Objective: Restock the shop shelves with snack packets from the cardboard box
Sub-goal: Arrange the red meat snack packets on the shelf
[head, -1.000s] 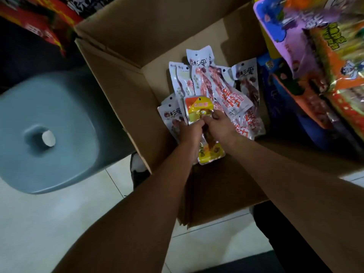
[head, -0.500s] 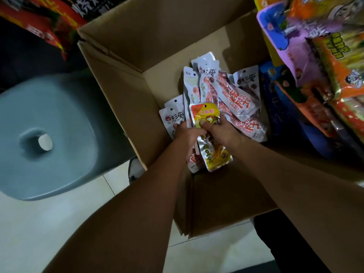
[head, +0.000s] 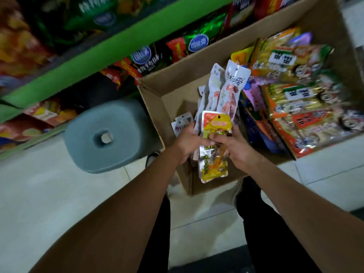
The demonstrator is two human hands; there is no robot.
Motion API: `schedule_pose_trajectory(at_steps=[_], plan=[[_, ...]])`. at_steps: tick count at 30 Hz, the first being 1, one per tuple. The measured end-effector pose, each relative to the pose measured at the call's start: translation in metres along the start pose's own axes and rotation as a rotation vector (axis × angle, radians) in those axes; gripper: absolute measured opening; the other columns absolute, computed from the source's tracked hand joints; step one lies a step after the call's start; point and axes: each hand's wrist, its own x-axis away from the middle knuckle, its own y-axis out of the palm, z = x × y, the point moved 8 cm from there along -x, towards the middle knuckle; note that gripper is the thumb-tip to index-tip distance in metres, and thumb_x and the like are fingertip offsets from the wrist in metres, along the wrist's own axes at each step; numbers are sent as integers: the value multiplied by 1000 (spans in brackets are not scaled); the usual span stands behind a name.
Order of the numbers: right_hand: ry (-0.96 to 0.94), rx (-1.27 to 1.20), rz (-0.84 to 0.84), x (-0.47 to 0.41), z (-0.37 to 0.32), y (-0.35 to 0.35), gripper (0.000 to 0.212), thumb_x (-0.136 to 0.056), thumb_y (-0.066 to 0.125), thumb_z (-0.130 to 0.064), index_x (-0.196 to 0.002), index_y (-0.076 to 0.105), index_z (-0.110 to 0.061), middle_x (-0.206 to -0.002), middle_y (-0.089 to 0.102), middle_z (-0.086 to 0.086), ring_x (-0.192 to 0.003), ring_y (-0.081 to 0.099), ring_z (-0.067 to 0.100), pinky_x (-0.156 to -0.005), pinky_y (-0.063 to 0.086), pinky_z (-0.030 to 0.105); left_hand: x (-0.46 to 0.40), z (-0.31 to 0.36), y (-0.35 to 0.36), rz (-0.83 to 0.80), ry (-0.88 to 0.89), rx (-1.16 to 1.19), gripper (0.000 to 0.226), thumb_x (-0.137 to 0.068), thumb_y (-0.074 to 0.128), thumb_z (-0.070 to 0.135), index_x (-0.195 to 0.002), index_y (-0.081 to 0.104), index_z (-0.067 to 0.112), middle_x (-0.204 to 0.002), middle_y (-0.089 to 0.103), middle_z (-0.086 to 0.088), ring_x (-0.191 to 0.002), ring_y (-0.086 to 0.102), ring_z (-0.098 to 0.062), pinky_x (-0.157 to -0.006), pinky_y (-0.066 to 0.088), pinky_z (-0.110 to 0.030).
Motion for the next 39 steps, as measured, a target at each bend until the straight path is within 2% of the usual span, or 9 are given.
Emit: schedule_pose_trajectory(at_steps=[9,16,19,23,26,29,33,36,39], plan=[[-227,225,62,196,-132,33,75,-70,86,-39,-132,45,-25,-117,69,-11,-112,66,15,-85,57,36,193,121,27,-90,89,-5,57,-80,67,-17,-130,56,9,-116,73,-9,-105,70,-21,-89,57,-31],[-432,511,15,334,-250,61,50,-74,76,-54,-113,47,-41,-103,64,-34,-95,61,-14,-72,45,5,325,210,39,-49,153,139,33,-86,67,-1,-115,62,14,-95,75,0,-91,66,-19,-79,53,-24],[-514,638,-32,381,-296,70,46,-81,78,-43,-116,48,-40,-108,67,-25,-99,64,-6,-78,50,18,377,247,49,-96,191,175,41,-81,74,28,-119,67,14,-126,67,-21,-111,62,-27,-106,45,-47],[-673,784,-50,444,-354,89,42,-80,74,-51,-111,47,-45,-106,62,-35,-98,59,-14,-75,44,7,444,299,59,-102,267,198,45,-77,62,64,-102,78,30,-128,68,-8,-96,71,-14,-95,51,-39],[-785,889,-66,485,-395,109,42,-77,70,-57,-106,44,-42,-104,60,-37,-95,58,-16,-70,42,3,480,328,57,-19,307,198,89,-65,63,82,-135,62,27,-140,60,-14,-126,59,-31,-108,43,-52],[-858,981,-96,512,-427,129,36,-84,74,-44,-104,44,-39,-96,64,-32,-86,62,-8,-63,45,9,514,355,52,42,357,189,92,-61,66,81,-134,63,24,-136,63,-15,-117,61,-27,-102,46,-42],[-948,1120,-165,543,-462,159,38,-83,70,-51,-108,42,-45,-95,66,-22,-85,61,-8,-64,44,10,552,386,34,95,430,180,53,-67,73,65,-104,78,28,-116,73,-10,-101,60,-24,-94,44,-41],[-1006,1246,-247,558,-476,182,40,-83,65,-55,-112,39,-46,-102,64,-19,-92,61,1,-77,50,23,576,399,23,57,470,205,25,-68,79,51,-79,82,29,-84,77,0,-69,70,-17,-65,53,-27],[-1091,1367,-309,572,-485,206,55,-82,61,-58,-125,39,-30,-111,58,-10,-102,59,17,-85,50,37,592,402,11,77,495,257,38,-65,83,53,-90,82,24,-97,79,-3,-78,74,-17,-67,56,-27]])
